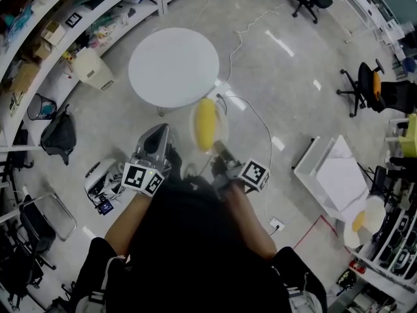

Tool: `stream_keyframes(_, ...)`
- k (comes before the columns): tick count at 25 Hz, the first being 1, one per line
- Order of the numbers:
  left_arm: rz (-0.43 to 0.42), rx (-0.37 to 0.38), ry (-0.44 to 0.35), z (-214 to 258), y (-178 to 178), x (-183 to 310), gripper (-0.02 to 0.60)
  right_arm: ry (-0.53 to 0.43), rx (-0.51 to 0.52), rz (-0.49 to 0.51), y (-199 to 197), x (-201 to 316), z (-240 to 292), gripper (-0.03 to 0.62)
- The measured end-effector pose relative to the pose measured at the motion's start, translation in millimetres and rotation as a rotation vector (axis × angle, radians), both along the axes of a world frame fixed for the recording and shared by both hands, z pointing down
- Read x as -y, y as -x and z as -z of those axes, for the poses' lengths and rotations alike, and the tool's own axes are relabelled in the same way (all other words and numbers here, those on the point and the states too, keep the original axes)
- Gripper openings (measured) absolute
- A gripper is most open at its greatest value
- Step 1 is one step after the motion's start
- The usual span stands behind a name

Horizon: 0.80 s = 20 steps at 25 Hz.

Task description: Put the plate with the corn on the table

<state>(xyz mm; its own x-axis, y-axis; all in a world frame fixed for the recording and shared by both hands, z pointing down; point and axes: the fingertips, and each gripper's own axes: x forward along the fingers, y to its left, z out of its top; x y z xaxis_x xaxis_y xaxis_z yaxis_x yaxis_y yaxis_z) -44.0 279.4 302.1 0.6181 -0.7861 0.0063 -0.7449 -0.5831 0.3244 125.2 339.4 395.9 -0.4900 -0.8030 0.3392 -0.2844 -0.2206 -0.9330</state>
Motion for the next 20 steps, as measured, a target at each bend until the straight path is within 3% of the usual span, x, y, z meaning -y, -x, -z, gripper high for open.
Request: stream_keyframes(20,-0.038,-0.016,0.007,0.0,21.0,106.3,0.002,-0.004,-0.023,-0.023,23.2,100.8,3.0,0.035)
